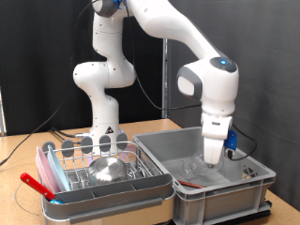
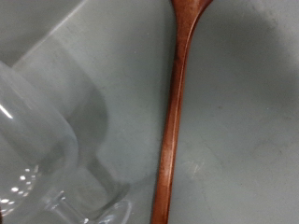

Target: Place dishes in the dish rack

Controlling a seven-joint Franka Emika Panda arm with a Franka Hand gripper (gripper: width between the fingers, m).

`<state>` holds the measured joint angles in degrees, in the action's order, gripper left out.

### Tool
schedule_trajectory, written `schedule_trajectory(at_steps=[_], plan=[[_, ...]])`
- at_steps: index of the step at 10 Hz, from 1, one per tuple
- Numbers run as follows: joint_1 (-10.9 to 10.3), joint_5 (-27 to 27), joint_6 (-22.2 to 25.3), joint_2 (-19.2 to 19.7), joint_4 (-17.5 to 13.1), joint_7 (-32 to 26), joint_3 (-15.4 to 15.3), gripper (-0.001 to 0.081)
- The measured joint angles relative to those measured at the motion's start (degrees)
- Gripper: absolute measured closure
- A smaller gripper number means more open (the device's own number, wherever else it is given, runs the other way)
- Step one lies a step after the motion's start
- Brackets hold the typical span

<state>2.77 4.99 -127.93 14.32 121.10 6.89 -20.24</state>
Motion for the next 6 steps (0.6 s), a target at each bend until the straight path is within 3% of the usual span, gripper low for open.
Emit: schedule_trajectory(at_steps=[6], plan=[[-1.0,-1.4,-7.7,6.0,2.0,0.1,-0.4,-0.0002]])
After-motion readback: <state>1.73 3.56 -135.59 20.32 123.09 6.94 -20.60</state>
